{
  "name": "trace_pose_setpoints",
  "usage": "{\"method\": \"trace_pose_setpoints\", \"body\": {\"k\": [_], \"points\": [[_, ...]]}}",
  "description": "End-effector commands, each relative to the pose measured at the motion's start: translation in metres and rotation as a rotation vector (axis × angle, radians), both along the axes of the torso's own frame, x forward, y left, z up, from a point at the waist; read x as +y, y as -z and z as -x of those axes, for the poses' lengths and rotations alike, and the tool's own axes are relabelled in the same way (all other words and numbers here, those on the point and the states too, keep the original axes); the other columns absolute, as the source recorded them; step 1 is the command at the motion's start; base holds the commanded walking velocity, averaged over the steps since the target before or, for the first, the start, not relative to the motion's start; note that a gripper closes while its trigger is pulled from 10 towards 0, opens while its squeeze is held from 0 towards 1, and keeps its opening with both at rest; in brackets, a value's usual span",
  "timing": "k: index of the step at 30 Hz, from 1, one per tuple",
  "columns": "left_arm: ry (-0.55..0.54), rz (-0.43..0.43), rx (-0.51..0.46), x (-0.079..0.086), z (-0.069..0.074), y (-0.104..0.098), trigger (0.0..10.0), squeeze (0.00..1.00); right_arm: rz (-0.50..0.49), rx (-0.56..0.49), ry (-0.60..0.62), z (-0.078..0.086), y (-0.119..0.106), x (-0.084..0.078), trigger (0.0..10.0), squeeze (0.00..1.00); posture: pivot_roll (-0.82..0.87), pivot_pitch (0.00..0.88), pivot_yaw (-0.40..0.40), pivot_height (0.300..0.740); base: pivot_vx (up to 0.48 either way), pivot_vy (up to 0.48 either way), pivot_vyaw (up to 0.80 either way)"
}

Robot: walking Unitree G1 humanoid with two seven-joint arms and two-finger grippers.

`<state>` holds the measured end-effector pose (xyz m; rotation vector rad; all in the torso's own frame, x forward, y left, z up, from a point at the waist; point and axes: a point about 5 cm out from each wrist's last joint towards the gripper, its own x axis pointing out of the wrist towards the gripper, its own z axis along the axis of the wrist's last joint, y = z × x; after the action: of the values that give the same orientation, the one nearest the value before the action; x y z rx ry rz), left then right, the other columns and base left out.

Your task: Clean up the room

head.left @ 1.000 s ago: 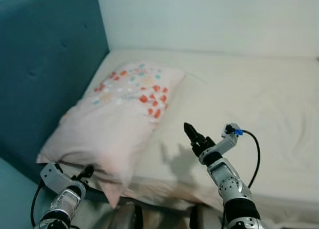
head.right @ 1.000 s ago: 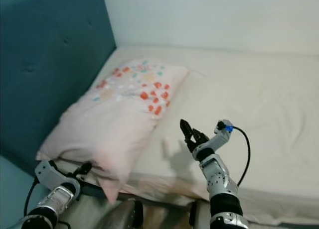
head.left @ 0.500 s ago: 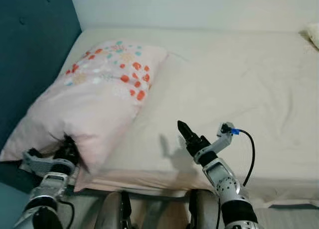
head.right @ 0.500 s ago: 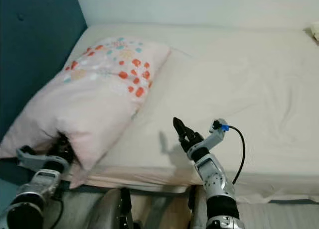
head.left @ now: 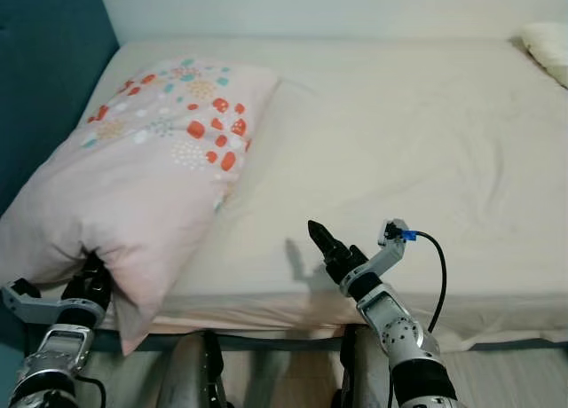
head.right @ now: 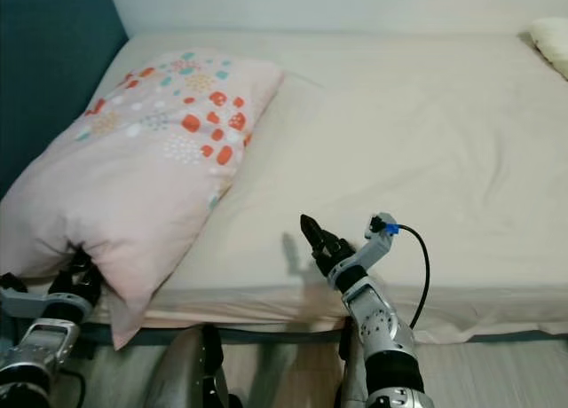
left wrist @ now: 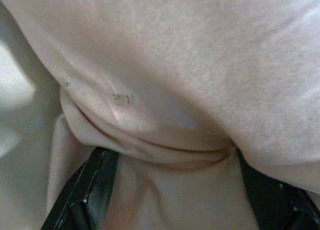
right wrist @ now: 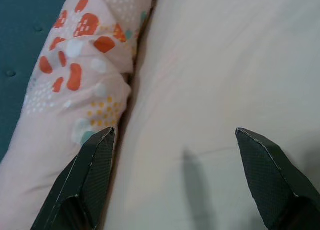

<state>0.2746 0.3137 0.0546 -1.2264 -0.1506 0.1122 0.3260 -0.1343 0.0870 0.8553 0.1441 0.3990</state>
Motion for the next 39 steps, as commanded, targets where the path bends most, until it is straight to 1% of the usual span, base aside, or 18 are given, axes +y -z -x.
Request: {"method": "trace_pose_setpoints", "body": {"k": [1, 2, 3, 4, 7, 8, 12, 15, 17, 19, 21, 22, 24, 26, 30, 33, 38, 39], "points": [[0.013, 0.030, -0.084, 0.006, 0.015, -0.001, 10.0, 1.00, 0.002, 0.027, -0.017, 0.002, 0.005, 0.002, 10.0, 0.00, 0.08, 0.247, -0.030, 0.465, 0.000, 0.000, 0.00], [0.041, 0.043, -0.132, 0.008, 0.030, 0.001, 10.0, 1.00, 0.003, 0.026, -0.024, 0.001, 0.005, 0.002, 10.0, 0.00, 0.09, 0.246, -0.034, 0.460, 0.000, 0.000, 0.00], [0.041, 0.043, -0.132, 0.008, 0.030, 0.001, 10.0, 1.00, 0.003, 0.026, -0.024, 0.001, 0.005, 0.002, 10.0, 0.00, 0.09, 0.246, -0.034, 0.460, 0.000, 0.000, 0.00], [0.089, 0.044, -0.166, 0.007, 0.048, 0.003, 10.0, 1.00, 0.004, 0.027, -0.032, 0.001, 0.005, 0.003, 10.0, 0.00, 0.10, 0.246, -0.036, 0.455, 0.000, 0.000, 0.00], [0.190, 0.036, -0.200, 0.000, 0.082, 0.006, 10.0, 1.00, 0.008, 0.032, -0.046, 0.001, 0.006, 0.004, 10.0, 0.00, 0.11, 0.240, -0.039, 0.440, 0.000, 0.000, 0.00], [0.190, 0.036, -0.200, 0.000, 0.082, 0.006, 10.0, 1.00, 0.008, 0.032, -0.046, 0.001, 0.006, 0.004, 10.0, 0.00, 0.11, 0.240, -0.039, 0.440, 0.000, 0.000, 0.00], [0.209, 0.022, -0.223, 0.001, 0.103, 0.000, 10.0, 1.00, 0.011, 0.035, -0.058, 0.000, 0.007, 0.006, 10.0, 0.00, 0.13, 0.232, -0.048, 0.425, 0.000, 0.000, 0.00], [0.182, 0.017, -0.226, 0.005, 0.103, -0.002, 10.0, 1.00, 0.010, 0.035, -0.062, 0.000, 0.007, 0.007, 10.0, 0.00, 0.13, 0.232, -0.048, 0.420, 0.000, 0.000, 0.00], [0.137, 0.021, -0.260, 0.009, 0.093, -0.010, 10.0, 1.00, 0.010, 0.034, -0.066, -0.001, 0.007, 0.008, 10.0, 0.00, 0.14, 0.223, -0.052, 0.410, 0.000, 0.000, 0.00], [0.137, 0.021, -0.260, 0.009, 0.093, -0.010, 10.0, 1.00, 0.010, 0.034, -0.066, -0.001, 0.007, 0.008, 10.0, 0.00, 0.14, 0.223, -0.052, 0.410, 0.000, 0.000, 0.00], [0.115, 0.026, -0.297, 0.006, 0.076, -0.022, 10.0, 1.00, 0.010, 0.033, -0.068, -0.002, 0.006, 0.009, 10.0, 0.00, 0.13, 0.217, -0.056, 0.400, 0.000, 0.000, 0.00], [0.115, 0.026, -0.297, 0.006, 0.076, -0.022, 10.0, 1.00, 0.010, 0.033, -0.068, -0.002, 0.006, 0.009, 10.0, 0.00, 0.13, 0.217, -0.056, 0.400, 0.000, 0.000, 0.00], [0.048, 0.031, -0.253, -0.002, 0.051, -0.023, 10.0, 1.00, 0.013, 0.030, -0.064, -0.002, 0.006, 0.007, 10.0, 0.00, 0.12, 0.213, -0.055, 0.390, 0.000, 0.000, 0.00], [-0.022, 0.039, -0.208, -0.004, 0.038, -0.020, 10.0, 1.00, 0.017, 0.027, -0.058, -0.002, 0.005, 0.004, 10.0, 0.00, 0.12, 0.208, -0.055, 0.380, 0.000, 0.000, 0.00], [-0.069, 0.032, -0.199, -0.005, 0.025, -0.025, 10.0, 1.00, 0.020, 0.025, -0.054, -0.002, 0.005, 0.002, 10.0, 0.00, 0.11, 0.204, -0.058, 0.365, 0.000, 0.000, 0.00], [-0.080, 0.024, -0.194, -0.004, 0.022, -0.027, 10.0, 1.00, 0.021, 0.025, -0.053, -0.002, 0.005, 0.002, 10.0, 0.00, 0.11, 0.204, -0.058, 0.360, 0.000, 0.000, 0.00], [-0.218, -0.048, -0.097, 0.012, 0.008, -0.036, 10.0, 1.00, 0.011, 0.022, -0.036, -0.004, 0.004, 0.000, 10.0, 0.00, 0.11, 0.201, -0.061, 0.350, 0.000, 0.000, 0.00], [-0.282, -0.083, -0.060, 0.020, 0.003, -0.044, 10.0, 0.93, 0.000, 0.017, -0.024, -0.005, 0.003, -0.001, 10.0, 0.00, 0.11, 0.202, -0.063, 0.350, 0.000, 0.000, 0.00]]}}
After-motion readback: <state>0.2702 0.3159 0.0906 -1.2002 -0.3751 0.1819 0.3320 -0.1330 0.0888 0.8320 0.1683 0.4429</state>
